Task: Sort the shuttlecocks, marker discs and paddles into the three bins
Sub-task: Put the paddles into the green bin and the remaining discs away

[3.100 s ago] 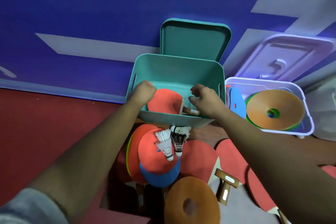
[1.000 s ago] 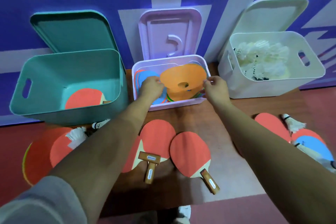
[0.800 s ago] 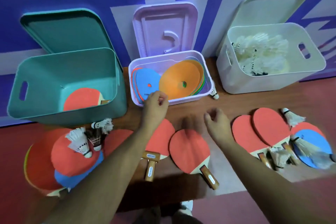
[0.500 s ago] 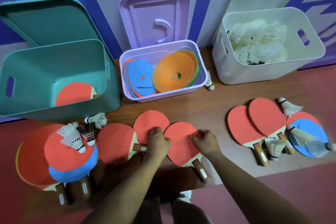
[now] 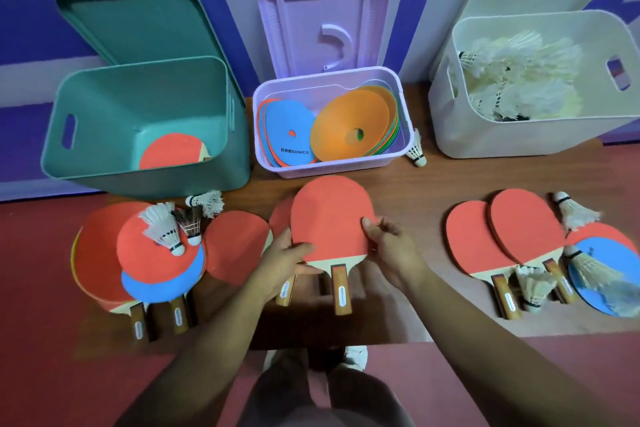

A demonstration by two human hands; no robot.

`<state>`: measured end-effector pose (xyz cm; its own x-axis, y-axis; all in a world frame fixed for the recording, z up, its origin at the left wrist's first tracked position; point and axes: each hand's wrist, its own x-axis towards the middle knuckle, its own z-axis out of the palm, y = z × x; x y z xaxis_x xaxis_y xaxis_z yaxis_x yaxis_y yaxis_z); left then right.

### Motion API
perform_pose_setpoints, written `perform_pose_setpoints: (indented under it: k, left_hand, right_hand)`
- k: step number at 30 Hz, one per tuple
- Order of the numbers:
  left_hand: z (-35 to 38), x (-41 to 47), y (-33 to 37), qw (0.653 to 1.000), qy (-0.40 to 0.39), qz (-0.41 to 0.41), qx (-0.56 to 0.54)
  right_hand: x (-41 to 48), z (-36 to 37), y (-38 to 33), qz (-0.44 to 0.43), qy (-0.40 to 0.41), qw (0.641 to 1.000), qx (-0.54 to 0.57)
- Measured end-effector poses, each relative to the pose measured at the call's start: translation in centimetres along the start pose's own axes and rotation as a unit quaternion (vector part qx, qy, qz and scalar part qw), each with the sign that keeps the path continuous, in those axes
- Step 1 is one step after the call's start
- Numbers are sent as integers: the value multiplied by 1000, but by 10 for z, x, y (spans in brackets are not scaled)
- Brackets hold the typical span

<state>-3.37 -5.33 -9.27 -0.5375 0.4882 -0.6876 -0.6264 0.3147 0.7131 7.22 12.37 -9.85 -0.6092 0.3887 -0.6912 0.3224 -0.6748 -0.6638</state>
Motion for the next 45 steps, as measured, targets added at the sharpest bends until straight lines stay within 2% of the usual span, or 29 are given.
perform_pose_setpoints:
  k: [3, 5, 6, 7, 9, 10, 12, 14, 17, 18, 19, 22, 25, 30, 32, 38, 45]
  left_hand:
    - [-36, -13, 3, 997, 61, 37, -25]
    - [-64, -25, 3, 991, 116, 42, -41]
    - [-78, -33, 2, 989, 138, 49, -36]
    - [-90, -40, -1, 986, 149, 58, -35]
    - [-110, -54, -7, 982, 168, 73, -50]
    - [-117, -59, -11, 979, 178, 74, -59]
    - [-129, -69, -20, 976, 191, 75, -72]
    - [-135, -76, -28, 972, 209, 76, -82]
    - [-139, -84, -39, 966, 228, 72, -101]
    - [-140, -85, -42, 966, 226, 73, -106]
    - [-140, -86, -45, 965, 224, 75, -110]
    - [-143, -90, -52, 963, 226, 83, -125]
    - [-144, -98, -47, 959, 227, 92, -139]
    - [-144, -118, -23, 945, 251, 127, -169]
    - [-148, -128, -12, 940, 252, 142, -179]
    - [-158, -160, 34, 933, 229, 211, -181]
    - [-184, -170, 108, 897, 183, 301, -267]
  right_hand:
    - [-1, 29, 4, 22, -37, 999, -32]
    - [4, 40, 18, -3, -25, 989, -147]
    - [8, 42, 27, -51, -24, 964, -258]
    - [9, 47, 34, -99, -44, 923, -370]
    - [12, 57, 52, -138, -110, 823, -540]
    - [14, 62, 62, -142, -137, 773, -603]
    - [15, 76, 75, -155, -139, 687, -696]
    - [16, 86, 82, -160, -123, 641, -741]
    - [20, 92, 84, -170, -139, 615, -757]
    - [21, 93, 85, -168, -140, 621, -752]
    - [19, 94, 83, -158, -142, 645, -734]
    - [7, 101, 71, -127, -138, 756, -627]
    - [-12, 107, 55, -122, -92, 849, -505]
    - [-49, 103, 29, -117, -65, 942, -309]
    - [-65, 98, 15, -114, -68, 960, -247]
    - [-96, 80, -9, -140, -93, 972, -167]
    - [-105, 144, -56, -191, -117, 968, -112]
